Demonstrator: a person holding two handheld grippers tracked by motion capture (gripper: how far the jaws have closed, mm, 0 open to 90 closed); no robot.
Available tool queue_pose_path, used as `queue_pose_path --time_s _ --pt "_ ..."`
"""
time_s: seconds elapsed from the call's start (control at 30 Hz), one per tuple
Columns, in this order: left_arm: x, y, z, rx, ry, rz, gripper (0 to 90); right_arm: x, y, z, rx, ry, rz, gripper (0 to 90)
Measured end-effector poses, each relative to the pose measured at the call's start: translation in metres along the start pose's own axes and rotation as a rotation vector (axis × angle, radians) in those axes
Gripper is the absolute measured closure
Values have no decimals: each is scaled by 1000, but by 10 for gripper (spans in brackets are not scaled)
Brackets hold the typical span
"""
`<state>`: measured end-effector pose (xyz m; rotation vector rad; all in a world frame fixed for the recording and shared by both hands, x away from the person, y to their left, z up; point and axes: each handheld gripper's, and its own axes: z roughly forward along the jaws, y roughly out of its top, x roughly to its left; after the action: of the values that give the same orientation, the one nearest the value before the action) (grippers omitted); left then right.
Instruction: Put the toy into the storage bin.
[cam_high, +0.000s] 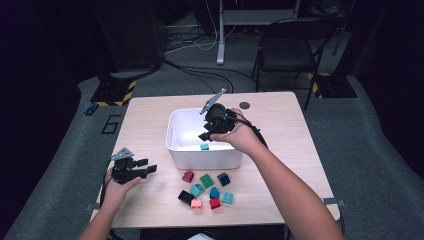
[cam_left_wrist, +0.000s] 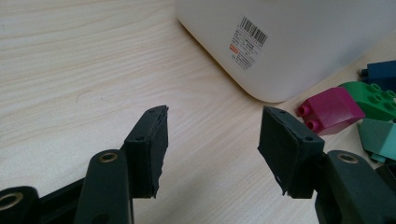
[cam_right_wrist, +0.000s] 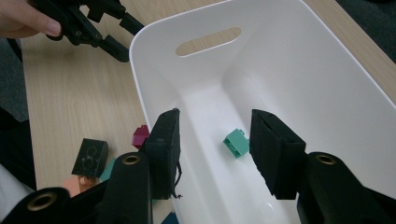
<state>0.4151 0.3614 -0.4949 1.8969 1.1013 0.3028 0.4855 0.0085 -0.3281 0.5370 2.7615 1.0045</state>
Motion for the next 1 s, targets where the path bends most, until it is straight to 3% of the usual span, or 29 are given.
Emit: queue_pose_path --time_s 0.4,0.8,1.0 --pt "-1 0 0 15 -2 5 421 9 -30 -36 -46 -23 26 534" --pt "-1 0 0 14 -1 5 421 27 -60 -55 -98 -29 14 534" --pt "-1 0 0 14 -1 5 421 36 -83 -62 -121 -39 31 534"
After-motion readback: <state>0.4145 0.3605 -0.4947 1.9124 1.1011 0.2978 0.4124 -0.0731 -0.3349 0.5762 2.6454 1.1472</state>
